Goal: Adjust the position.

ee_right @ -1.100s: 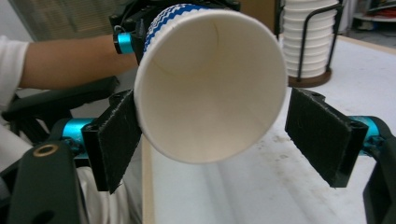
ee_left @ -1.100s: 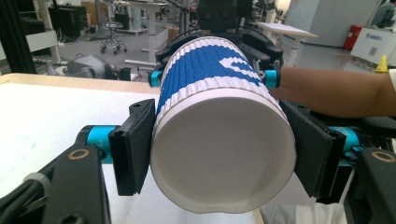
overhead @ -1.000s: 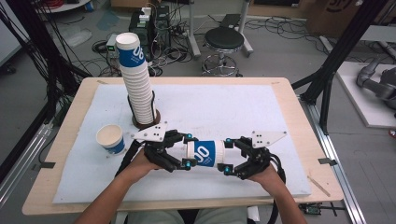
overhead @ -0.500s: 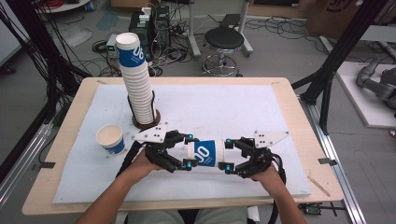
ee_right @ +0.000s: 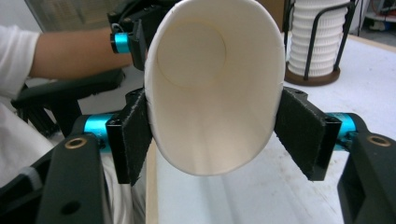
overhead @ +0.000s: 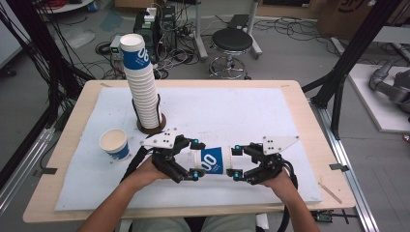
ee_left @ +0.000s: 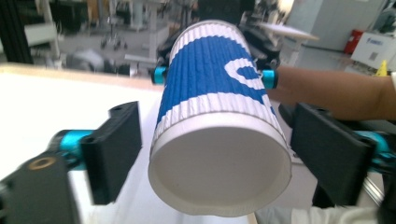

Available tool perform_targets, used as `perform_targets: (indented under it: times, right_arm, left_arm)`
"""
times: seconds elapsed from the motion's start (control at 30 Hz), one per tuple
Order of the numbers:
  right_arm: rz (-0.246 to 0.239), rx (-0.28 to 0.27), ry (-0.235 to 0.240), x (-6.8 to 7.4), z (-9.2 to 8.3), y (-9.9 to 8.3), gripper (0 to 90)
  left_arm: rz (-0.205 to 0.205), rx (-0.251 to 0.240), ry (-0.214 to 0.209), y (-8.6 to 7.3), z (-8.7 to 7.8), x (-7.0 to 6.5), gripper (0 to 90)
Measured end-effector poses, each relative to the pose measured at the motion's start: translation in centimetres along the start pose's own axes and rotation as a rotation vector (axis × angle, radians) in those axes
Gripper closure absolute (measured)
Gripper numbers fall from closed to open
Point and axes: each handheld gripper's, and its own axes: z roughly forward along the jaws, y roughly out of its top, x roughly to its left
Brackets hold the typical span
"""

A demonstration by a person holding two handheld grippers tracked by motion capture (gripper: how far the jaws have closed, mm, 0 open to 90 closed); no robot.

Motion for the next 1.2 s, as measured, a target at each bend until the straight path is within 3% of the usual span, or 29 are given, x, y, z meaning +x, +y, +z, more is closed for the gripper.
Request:
perform_targets:
  times: [0.23, 0.5, 0.7, 0.93, 1.2]
  right_arm:
    - [-0.044, 0.1, -0.042, 0.0, -0.5, 1.2, 31.3]
    - [-0.105, 0.262, -0.076, 0.1, -0.8, 3.6, 31.3]
    - [-0.166, 0.384, -0.088, 0.3, -0.2, 5.4, 31.2]
    - [-0.226, 0.517, -0.105, 0.6, 0.9, 7.3, 31.1]
    - [-0.261, 0.618, -0.108, 0.8, 2.2, 8.3, 30.9]
  left_arm:
    - [0.021, 0.083, 0.038, 1.0, -0.2, 0.0, 15.0]
    - [0.046, 0.171, 0.048, 2.5, 0.4, 0.3, 15.2]
    - [0.063, 0.241, 0.046, 2.8, 1.5, 0.4, 15.3]
    - [0.069, 0.29, 0.052, 2.8, 2.5, 0.5, 15.7]
    - [0.072, 0.353, 0.068, 3.1, 3.2, 0.7, 16.6]
